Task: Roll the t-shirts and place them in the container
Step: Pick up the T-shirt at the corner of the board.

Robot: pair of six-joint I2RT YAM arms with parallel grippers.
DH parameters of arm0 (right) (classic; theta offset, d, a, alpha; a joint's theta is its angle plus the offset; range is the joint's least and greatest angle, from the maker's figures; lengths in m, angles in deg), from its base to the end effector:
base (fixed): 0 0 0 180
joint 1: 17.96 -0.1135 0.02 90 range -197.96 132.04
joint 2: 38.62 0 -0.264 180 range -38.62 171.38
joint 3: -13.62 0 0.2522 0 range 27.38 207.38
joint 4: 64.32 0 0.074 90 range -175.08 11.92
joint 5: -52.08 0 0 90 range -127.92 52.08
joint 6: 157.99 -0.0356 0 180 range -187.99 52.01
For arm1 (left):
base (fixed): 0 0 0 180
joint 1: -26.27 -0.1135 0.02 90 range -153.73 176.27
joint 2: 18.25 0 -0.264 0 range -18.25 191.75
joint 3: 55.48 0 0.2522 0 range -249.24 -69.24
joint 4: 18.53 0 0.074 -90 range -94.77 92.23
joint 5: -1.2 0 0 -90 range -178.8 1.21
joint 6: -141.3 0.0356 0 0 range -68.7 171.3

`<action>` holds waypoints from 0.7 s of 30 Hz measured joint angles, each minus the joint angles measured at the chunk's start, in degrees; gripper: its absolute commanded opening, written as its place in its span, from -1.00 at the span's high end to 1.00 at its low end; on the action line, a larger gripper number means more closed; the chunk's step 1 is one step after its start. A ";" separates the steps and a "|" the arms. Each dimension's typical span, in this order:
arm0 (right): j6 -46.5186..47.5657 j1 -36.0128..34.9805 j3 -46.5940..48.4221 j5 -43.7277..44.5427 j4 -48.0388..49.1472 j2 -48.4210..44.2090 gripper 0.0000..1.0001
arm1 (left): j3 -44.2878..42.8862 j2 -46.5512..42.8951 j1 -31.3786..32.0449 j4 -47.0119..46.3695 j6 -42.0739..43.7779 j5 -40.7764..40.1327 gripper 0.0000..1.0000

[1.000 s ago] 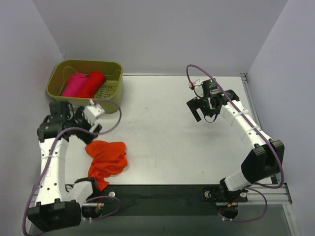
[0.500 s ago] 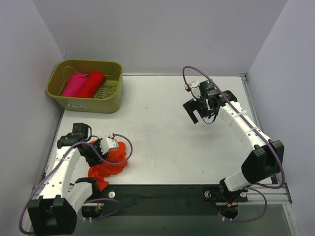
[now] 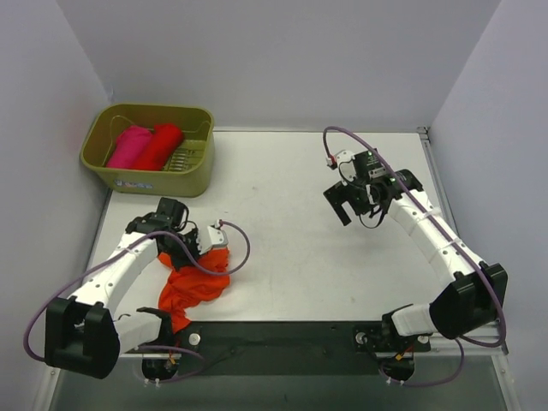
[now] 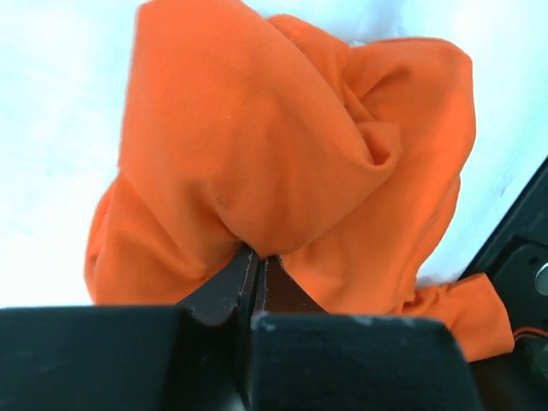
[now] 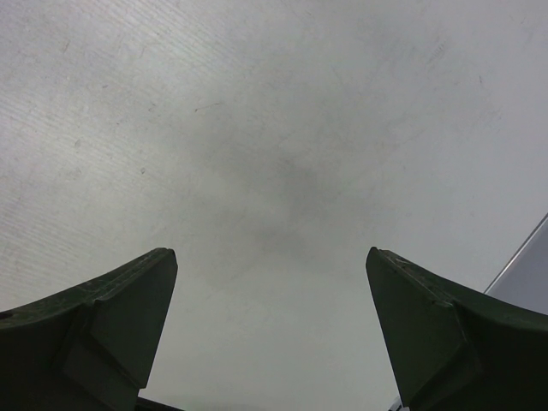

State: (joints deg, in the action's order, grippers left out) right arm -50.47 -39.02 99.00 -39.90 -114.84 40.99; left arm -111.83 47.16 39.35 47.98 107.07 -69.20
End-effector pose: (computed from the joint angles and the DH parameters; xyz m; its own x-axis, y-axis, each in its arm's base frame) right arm 0.2806 0.1094 0.3214 -0.5115 -0.5194 -0.6846 -0.5621 0.8048 -0.1906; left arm 0.1785 -0.0537 0.2097 -0.2870 0.8663 -0.4088 0.9457 0.3243 0.0233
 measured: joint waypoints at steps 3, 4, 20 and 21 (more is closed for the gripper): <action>0.37 0.00 -1.18 0.02 -0.11 -1.49 -1.00 | -3.96 1.38 1.11 -0.17 -2.43 0.44 1.00; 0.42 0.02 -1.38 0.04 -0.13 -1.81 -0.99 | -5.57 1.49 1.25 -0.20 -3.10 0.68 1.00; -0.94 9.84 -1.55 -3.23 -1.68 -5.14 -0.99 | -46.29 11.80 13.18 -6.47 -19.26 8.46 1.00; -0.94 9.84 -1.55 -3.56 -1.97 -5.64 -0.99 | -47.39 13.18 13.66 -7.10 -20.00 8.55 1.00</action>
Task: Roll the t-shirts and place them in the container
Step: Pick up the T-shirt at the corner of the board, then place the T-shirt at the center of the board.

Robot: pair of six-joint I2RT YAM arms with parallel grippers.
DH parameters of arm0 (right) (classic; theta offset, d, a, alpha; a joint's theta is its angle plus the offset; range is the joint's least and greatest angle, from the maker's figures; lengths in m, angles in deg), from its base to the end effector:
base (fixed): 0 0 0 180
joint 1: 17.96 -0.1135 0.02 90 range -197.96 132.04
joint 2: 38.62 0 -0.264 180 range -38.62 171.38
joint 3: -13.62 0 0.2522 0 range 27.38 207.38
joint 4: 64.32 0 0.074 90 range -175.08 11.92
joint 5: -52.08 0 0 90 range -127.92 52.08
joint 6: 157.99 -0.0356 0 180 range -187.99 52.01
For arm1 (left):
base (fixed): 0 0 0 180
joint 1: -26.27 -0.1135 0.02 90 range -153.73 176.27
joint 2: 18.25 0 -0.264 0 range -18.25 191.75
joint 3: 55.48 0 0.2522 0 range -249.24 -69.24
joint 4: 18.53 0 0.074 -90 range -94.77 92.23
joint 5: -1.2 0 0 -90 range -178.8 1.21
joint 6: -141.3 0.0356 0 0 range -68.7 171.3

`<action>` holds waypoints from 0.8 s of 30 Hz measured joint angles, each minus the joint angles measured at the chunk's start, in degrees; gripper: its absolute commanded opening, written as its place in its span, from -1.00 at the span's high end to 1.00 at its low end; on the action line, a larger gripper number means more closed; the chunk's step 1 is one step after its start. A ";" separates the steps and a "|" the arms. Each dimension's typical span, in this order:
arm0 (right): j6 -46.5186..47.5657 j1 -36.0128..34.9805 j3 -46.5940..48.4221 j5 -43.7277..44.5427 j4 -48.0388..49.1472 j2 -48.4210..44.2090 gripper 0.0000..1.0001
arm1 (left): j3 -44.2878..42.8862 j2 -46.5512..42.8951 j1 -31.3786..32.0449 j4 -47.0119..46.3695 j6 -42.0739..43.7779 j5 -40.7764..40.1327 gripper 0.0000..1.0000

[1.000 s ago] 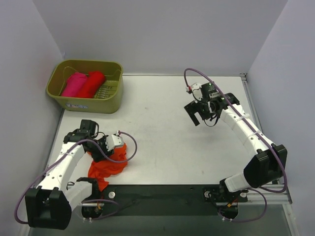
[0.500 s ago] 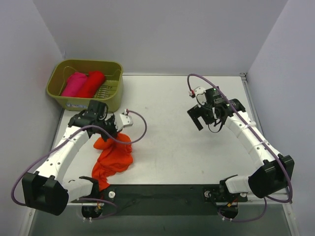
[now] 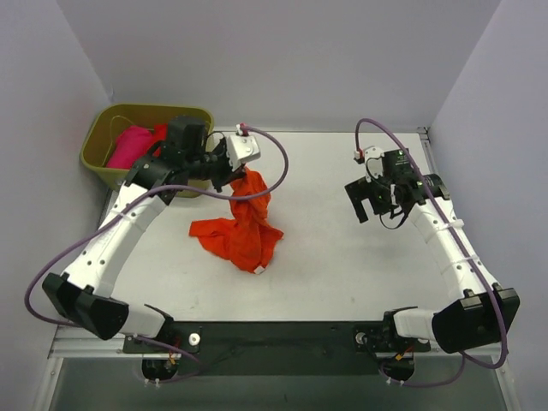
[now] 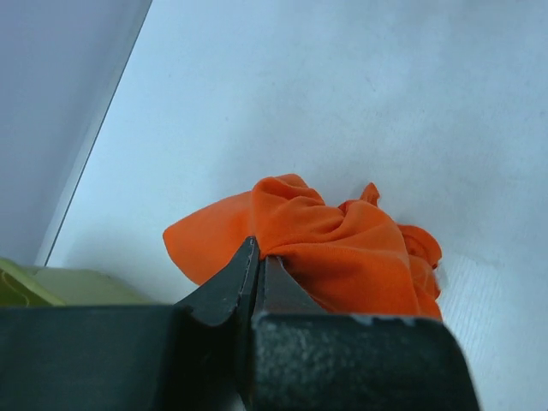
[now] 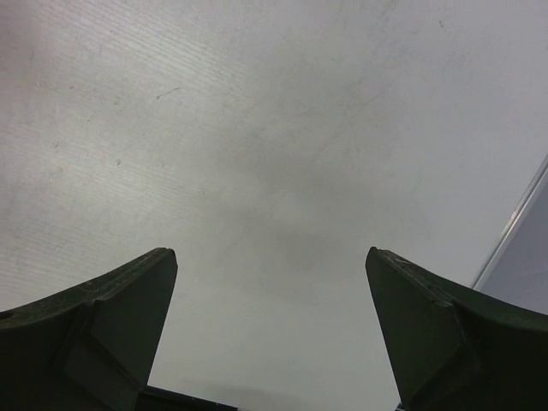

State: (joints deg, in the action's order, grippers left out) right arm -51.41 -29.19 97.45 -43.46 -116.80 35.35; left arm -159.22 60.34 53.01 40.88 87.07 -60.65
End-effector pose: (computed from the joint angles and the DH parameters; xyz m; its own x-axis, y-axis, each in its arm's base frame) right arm 0.2701 0.0571 0.3363 -0.5614 -0.4010 -0.7239 -0.4421 0.8848 -0.1473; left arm 0.2453 -0.1424 0.4201 0.0275 0.5632 -0.8258 0.8983 0.3485 0.2676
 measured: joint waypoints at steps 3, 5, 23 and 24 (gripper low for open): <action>0.00 0.09 0.00 -0.57 -0.50 -2.05 -0.99 | -4.00 4.02 1.53 -3.06 -4.04 -0.02 1.00; 0.00 0.76 0.00 -0.81 -0.74 -3.54 -0.99 | -8.15 6.14 2.56 -5.40 -7.26 -0.50 1.00; -1.97 6.75 7.30 -6.56 -3.67 -4.55 -0.99 | -50.42 17.33 10.73 -27.45 -17.38 -7.82 1.00; -2.19 6.75 8.92 -7.23 -3.65 -4.37 -0.98 | -49.68 16.98 11.08 -27.78 -17.07 -8.13 1.00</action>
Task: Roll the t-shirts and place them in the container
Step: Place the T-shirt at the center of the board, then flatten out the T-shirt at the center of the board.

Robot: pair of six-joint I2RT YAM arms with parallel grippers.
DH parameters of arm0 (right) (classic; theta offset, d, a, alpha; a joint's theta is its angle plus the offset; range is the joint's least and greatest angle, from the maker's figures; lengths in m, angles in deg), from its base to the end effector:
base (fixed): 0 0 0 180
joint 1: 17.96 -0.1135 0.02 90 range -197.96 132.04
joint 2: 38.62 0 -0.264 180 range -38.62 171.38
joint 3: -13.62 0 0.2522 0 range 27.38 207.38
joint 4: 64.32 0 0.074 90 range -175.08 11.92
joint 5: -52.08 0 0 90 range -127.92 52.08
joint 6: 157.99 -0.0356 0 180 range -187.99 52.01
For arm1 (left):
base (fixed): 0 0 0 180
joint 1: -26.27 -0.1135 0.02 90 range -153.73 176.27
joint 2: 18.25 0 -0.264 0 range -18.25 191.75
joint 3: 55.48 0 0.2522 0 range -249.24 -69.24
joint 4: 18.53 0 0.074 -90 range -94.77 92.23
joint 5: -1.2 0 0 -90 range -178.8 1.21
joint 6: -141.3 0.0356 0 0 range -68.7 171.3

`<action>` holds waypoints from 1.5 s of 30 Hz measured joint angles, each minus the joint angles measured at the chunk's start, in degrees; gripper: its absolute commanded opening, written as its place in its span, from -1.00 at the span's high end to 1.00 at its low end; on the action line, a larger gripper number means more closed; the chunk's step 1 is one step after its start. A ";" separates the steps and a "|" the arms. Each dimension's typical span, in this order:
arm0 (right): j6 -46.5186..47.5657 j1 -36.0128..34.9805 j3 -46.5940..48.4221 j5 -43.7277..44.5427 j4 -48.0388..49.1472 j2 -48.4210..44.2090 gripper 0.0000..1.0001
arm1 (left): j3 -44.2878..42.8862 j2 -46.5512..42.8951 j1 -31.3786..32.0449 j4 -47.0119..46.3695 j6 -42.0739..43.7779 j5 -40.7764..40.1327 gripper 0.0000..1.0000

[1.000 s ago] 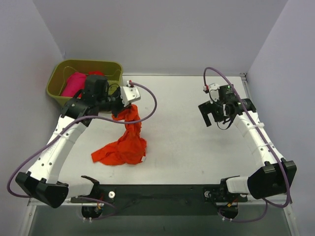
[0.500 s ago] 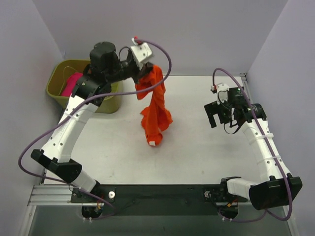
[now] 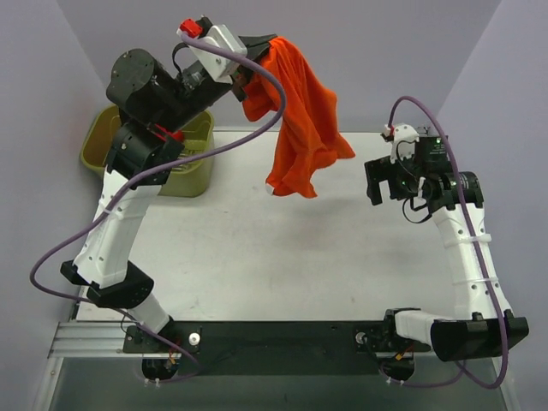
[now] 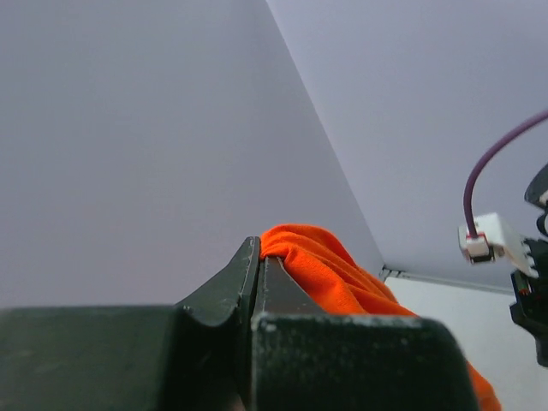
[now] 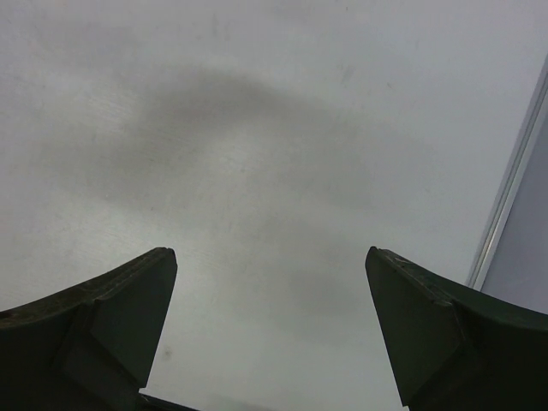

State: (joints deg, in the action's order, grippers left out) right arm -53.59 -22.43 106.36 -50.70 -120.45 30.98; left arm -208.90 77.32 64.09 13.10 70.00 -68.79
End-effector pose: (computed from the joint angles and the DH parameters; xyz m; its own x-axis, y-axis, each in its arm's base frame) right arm 0.2497 0.0274 0.4009 -0.4609 -0.2793 -0.8424 -0.3878 0.9172 -0.0919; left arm 0.2107 -0.1790 0.6373 0.5931 -0.0790 -0.8013 0.6635 0.6116 0.4308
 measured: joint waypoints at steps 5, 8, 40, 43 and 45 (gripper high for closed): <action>-0.37 0.04 4.50 -2.34 0.72 0.81 -0.98 | 20.48 -8.35 0.07 -2.60 -0.79 -4.74 1.00; -0.37 0.13 4.26 -2.80 0.28 1.97 -0.98 | 36.24 -13.20 0.04 -2.43 -3.74 -7.54 1.00; 27.47 -49.53 -28.55 -8.20 32.22 12.68 -0.35 | 68.19 -46.60 -29.79 2.99 -19.43 -10.95 -0.40; 31.76 -52.04 -30.86 -8.17 37.88 16.50 -0.36 | 72.00 -51.84 -34.40 6.14 -18.82 -10.54 -0.41; 33.75 -53.05 -31.43 -8.26 40.63 18.27 -0.34 | 73.57 -52.61 -36.68 8.11 -18.75 -10.54 -0.40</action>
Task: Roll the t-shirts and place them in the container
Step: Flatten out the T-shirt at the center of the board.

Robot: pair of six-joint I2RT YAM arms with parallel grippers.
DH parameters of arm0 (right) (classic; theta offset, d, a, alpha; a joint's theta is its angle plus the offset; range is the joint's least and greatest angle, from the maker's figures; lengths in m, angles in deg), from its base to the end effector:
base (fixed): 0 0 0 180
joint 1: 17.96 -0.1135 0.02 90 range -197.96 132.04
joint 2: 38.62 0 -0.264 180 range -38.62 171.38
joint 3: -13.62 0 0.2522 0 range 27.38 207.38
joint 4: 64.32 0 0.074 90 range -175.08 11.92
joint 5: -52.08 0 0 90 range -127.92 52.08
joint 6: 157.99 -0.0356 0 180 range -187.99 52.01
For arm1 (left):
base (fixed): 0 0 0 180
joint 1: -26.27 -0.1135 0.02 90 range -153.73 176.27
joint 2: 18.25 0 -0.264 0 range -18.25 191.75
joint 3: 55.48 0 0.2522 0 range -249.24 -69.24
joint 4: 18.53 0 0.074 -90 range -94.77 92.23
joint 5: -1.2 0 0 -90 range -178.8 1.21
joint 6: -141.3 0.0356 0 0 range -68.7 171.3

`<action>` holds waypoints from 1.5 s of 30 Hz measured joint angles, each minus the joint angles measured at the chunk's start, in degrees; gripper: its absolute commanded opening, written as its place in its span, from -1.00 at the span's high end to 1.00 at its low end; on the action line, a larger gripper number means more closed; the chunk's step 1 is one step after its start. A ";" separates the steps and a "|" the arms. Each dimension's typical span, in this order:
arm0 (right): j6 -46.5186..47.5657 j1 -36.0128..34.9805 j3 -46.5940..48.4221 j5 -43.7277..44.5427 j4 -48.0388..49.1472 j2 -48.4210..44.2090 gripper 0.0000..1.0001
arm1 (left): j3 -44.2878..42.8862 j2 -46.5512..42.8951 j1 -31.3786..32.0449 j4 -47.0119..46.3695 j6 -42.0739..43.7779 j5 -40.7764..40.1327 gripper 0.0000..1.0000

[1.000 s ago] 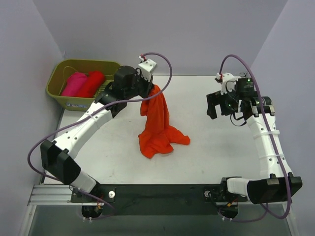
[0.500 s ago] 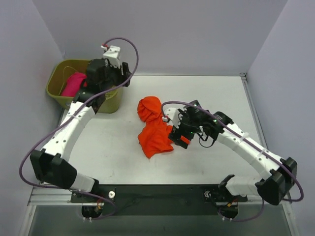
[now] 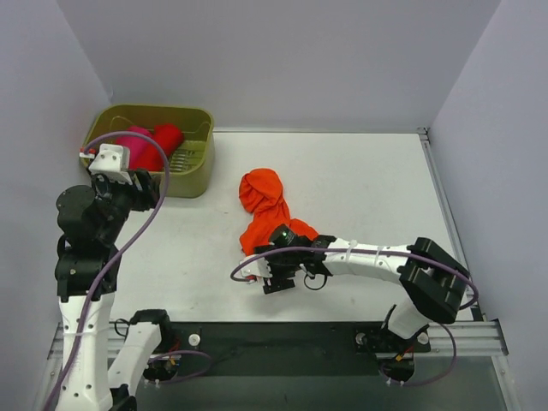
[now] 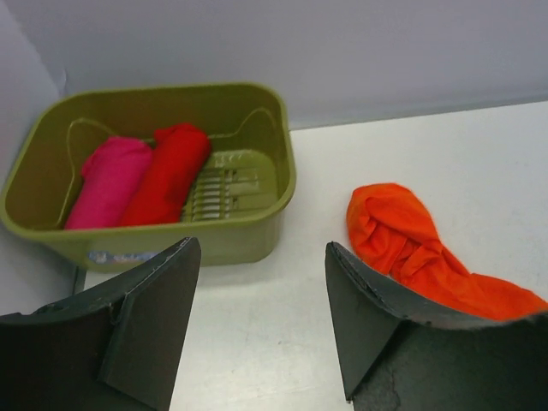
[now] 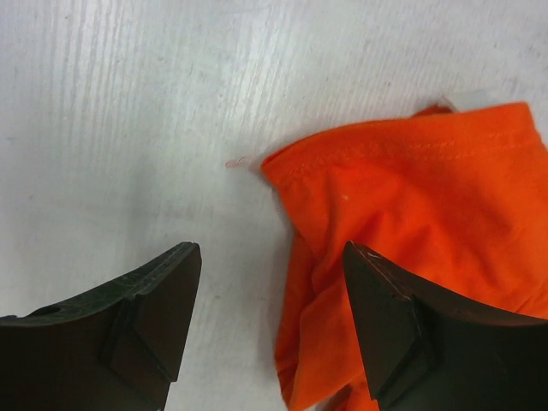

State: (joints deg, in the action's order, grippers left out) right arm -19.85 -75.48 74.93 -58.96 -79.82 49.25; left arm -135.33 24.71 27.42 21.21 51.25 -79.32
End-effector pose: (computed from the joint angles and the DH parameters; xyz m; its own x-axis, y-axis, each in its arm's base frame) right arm 0.1586 0.2729 0.1927 0.4529 -0.5829 -0.6746 -0.8888 -0.2365 -0.3925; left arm 0.1373 -0.0086 0.4394 -0.0499 0.0001 -0.9988 0.1842 0.9828 -0.0091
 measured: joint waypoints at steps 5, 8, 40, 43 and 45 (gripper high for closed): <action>2.16 -1.40 0.24 -0.11 5.57 3.63 -0.23 | 3.80 -1.40 -4.72 3.45 -1.03 0.24 -0.41; 2.91 -2.38 0.68 0.11 7.58 6.36 -0.20 | 5.27 -2.84 -5.70 5.20 -1.42 0.39 -0.41; -1.73 5.07 32.63 12.96 -26.03 -18.25 1.00 | 8.17 3.08 -6.40 -3.23 -2.58 8.70 -0.41; -1.84 9.14 34.40 16.90 -30.71 -22.45 1.00 | 7.78 7.72 -4.66 -5.31 -2.82 10.93 -0.41; -1.68 14.10 34.40 19.65 -33.97 -24.09 1.00 | 6.93 11.50 -3.26 -6.58 -3.19 12.15 -0.40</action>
State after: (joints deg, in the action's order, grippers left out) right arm -21.53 -61.38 109.34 -39.31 -113.79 25.17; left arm -128.40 36.21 24.16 14.63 48.06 -67.17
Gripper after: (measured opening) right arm 0.026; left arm 0.703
